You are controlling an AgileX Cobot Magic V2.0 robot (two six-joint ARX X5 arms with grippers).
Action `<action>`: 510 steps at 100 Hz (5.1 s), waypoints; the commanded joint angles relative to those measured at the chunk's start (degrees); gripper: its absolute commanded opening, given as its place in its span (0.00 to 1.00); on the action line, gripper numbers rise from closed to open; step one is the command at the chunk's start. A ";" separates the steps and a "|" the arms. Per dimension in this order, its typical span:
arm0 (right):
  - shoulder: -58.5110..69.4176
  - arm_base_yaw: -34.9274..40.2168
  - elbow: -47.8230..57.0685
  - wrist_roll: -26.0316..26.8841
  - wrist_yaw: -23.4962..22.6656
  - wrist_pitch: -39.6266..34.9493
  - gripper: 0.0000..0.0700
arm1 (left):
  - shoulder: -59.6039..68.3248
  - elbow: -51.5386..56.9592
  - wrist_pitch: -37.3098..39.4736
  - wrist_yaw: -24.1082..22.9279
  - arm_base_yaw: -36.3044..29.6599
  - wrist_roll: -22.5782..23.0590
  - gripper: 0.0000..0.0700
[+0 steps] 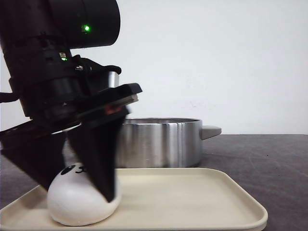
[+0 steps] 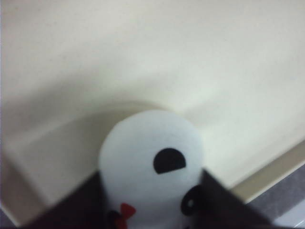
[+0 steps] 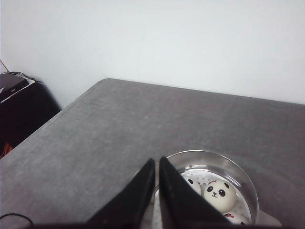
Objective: Steam buns
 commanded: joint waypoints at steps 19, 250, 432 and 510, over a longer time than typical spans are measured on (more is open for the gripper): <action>0.44 0.59 1.14 -0.31 0.02 -0.94 0.01 | -4.37 3.67 -0.90 -0.87 -0.61 2.60 0.00; -0.02 7.56 -28.65 -4.39 4.74 32.13 0.01 | -52.04 -9.05 7.74 -20.11 13.66 5.51 0.00; -61.46 -34.97 -79.43 -13.94 -3.67 28.70 0.01 | -64.54 -9.03 7.87 -20.09 13.66 5.55 0.00; -62.93 -36.24 -79.41 -14.03 -1.11 21.14 0.01 | -64.54 -9.03 7.87 -20.06 13.66 5.55 0.00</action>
